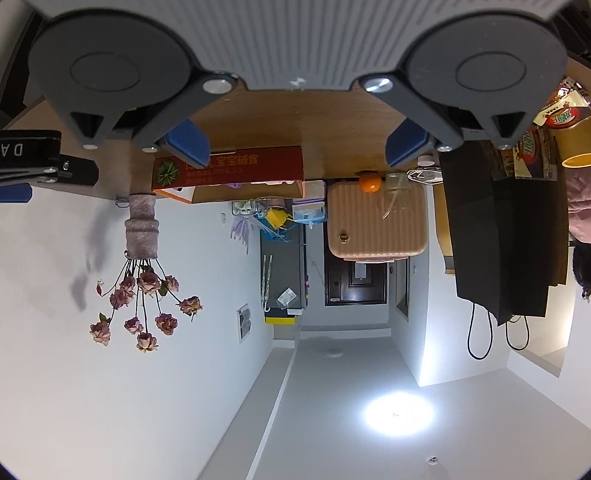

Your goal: Organize rigid objects

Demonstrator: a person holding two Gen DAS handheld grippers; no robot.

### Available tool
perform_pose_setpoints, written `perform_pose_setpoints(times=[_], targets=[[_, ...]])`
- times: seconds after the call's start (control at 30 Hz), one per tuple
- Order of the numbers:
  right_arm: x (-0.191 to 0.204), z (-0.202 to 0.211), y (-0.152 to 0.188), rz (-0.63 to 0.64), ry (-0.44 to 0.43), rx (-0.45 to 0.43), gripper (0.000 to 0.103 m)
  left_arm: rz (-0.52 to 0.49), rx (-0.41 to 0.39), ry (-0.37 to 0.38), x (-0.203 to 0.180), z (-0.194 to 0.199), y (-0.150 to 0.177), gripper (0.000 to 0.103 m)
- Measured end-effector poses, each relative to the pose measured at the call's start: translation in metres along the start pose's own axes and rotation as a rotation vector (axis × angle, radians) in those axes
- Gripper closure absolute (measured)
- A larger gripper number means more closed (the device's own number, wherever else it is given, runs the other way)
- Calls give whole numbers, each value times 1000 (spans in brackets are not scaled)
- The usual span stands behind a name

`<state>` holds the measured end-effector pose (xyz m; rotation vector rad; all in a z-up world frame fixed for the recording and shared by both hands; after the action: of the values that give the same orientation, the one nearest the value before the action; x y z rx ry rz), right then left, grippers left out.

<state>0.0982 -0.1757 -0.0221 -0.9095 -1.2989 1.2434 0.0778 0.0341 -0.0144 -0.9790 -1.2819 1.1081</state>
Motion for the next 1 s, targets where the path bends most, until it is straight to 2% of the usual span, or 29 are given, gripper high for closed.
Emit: perform_pose_setpoints(times=[0.33,1.0], targets=[[7,0,2,32,-15,2,0,3,3,2,0,1,1,0],[2,-1,2,11,-3,9,0,-1,1,7,-3,2,1,0]])
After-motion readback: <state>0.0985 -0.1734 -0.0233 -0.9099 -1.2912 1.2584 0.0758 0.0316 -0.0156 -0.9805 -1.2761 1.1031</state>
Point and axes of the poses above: each gripper's, at about its wrist camera, not at the fingertips, and z roughly against the way its jaws point, x to its left, y to its underside, the point moved 8 cm from there along -z, roughly the way its jaws point, and after that the axes turned 10 degrees about -z, right-handed, at the moved point
